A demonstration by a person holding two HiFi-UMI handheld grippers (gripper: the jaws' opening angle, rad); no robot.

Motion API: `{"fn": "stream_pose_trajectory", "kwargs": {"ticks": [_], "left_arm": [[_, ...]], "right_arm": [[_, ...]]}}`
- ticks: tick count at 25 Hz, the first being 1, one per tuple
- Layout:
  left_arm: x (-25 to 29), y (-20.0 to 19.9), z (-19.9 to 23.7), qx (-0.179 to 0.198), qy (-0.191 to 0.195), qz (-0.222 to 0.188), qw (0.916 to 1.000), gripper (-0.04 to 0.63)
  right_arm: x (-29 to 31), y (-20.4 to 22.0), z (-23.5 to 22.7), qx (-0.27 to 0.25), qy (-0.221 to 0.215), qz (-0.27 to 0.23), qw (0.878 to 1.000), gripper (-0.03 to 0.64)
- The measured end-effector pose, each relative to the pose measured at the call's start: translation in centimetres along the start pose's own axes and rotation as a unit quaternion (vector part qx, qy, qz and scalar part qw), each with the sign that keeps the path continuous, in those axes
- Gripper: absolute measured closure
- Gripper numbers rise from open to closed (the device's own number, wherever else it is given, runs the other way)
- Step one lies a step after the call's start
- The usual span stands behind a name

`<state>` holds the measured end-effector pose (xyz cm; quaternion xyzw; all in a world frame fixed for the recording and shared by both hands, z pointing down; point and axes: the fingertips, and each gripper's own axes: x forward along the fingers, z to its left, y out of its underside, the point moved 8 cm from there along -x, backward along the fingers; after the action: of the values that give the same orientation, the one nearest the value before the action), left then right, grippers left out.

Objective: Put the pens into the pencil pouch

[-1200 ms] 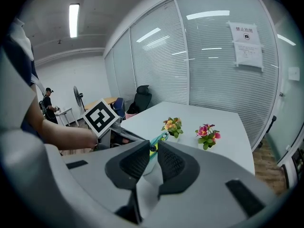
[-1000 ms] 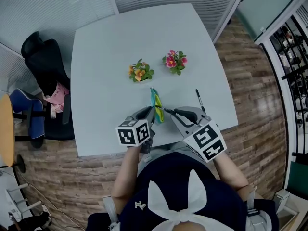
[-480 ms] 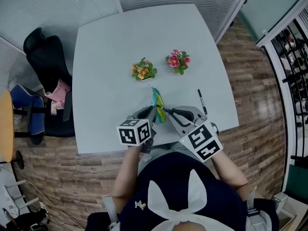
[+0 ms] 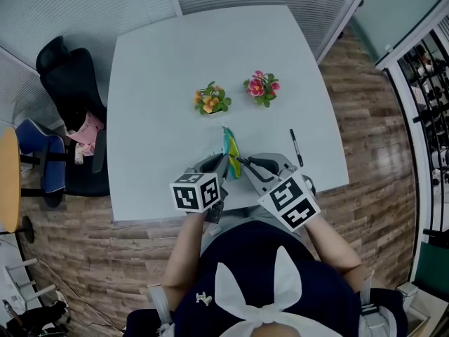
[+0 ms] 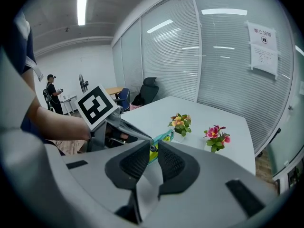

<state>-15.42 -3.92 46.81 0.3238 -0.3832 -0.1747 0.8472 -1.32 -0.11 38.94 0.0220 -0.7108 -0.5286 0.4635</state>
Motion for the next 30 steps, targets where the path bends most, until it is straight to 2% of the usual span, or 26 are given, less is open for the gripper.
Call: {"fn": "stream_pose_trajectory", "kwargs": {"ticks": [14,30], "left_arm": [[0.0,0.1,0.0,-0.005,0.003,0.002,1.0,0.563],[0.1,0.0,0.0,-0.009,0.004,0.003,0.9999,0.563]], "right_arm": [[2.0,0.3,-0.1,0.002,-0.008,0.013,1.0,0.557],[4.7,1.7,0.2,-0.028,-0.014,0.039,0.999,0.555]]}}
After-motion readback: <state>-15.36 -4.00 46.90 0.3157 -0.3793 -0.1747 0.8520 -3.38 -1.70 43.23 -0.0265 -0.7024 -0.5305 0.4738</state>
